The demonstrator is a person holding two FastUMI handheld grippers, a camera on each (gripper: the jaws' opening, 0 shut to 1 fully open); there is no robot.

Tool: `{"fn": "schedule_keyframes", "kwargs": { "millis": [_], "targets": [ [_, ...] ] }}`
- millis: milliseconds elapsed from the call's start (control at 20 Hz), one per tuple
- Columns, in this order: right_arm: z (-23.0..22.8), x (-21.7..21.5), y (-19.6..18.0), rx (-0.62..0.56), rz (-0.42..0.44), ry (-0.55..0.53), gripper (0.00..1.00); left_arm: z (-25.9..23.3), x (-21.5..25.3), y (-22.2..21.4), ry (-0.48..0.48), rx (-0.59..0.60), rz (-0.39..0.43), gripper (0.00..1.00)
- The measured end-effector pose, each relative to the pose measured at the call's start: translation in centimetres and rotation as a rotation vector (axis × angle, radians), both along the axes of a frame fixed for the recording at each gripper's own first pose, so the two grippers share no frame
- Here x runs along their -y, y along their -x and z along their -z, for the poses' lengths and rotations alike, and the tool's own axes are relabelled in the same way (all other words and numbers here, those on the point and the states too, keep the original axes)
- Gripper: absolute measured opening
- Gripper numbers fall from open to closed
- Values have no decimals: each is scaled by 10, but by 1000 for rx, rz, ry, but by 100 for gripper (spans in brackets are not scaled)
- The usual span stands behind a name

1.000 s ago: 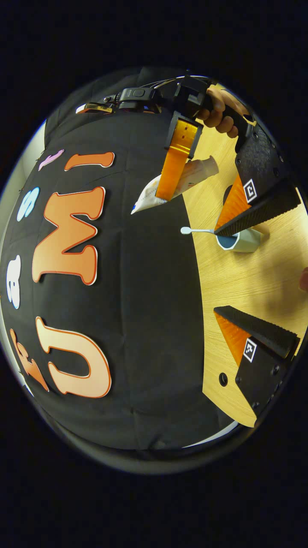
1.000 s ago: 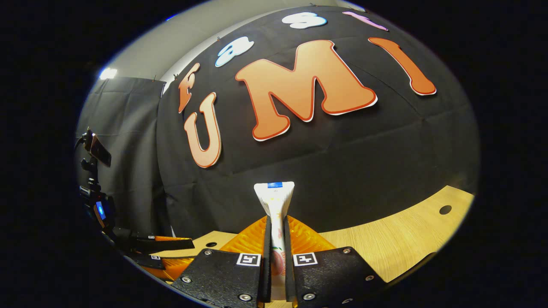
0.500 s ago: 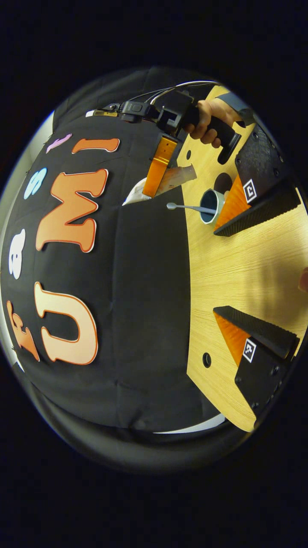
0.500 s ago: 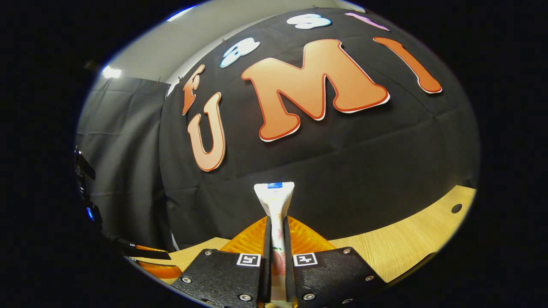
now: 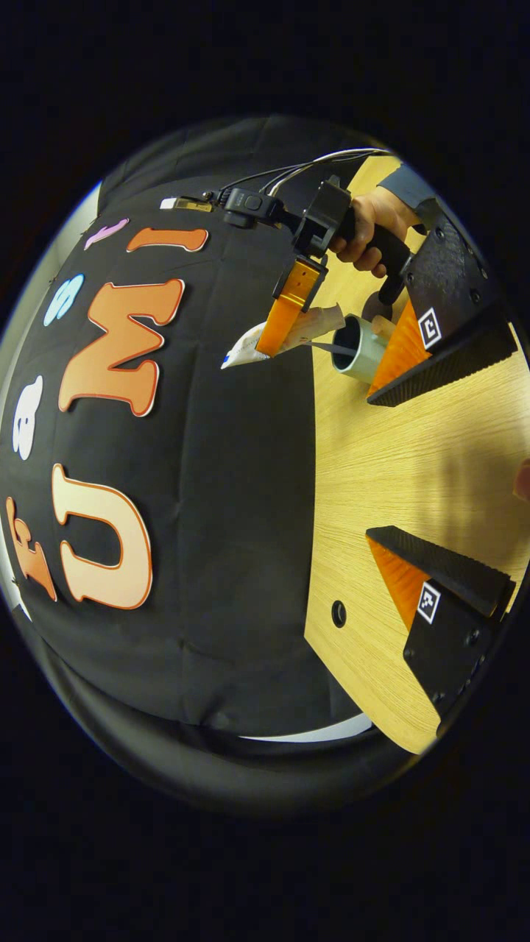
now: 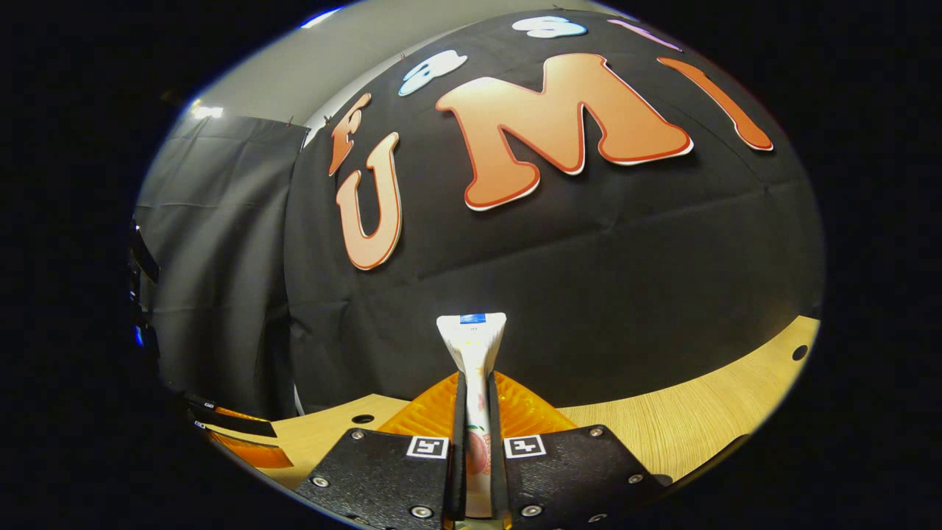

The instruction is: Put the toothbrush and toothpaste on the desktop into the cup, then pick up the cup and place it on the coaster on the desktop.

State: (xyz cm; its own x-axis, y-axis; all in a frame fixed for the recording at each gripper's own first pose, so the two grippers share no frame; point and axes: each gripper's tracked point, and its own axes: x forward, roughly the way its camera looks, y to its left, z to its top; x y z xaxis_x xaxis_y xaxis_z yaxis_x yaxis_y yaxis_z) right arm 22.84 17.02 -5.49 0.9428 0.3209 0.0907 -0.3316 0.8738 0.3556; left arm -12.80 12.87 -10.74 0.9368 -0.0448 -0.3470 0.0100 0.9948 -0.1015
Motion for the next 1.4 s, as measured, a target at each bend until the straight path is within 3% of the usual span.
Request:
{"fn": "schedule_keyframes", "kwargs": {
  "millis": [350,950,1250,1350,1400],
  "targets": [
    [39,-6,-5,-62,-19,35,13,11,-2,1,0,-35,-7,98],
    [44,-1,16,-124,-45,103,19,12,13,-1,37,-55,34,98],
    [9,34,39,-96,-17,105,21,9,32,-2,40,-54,68,98],
    [-12,50,49,-72,4,105,25,6,38,-3,56,-46,69,98],
    [-24,59,55,-53,16,112,32,3,42,-5,68,-42,68,98]
  ]
}}
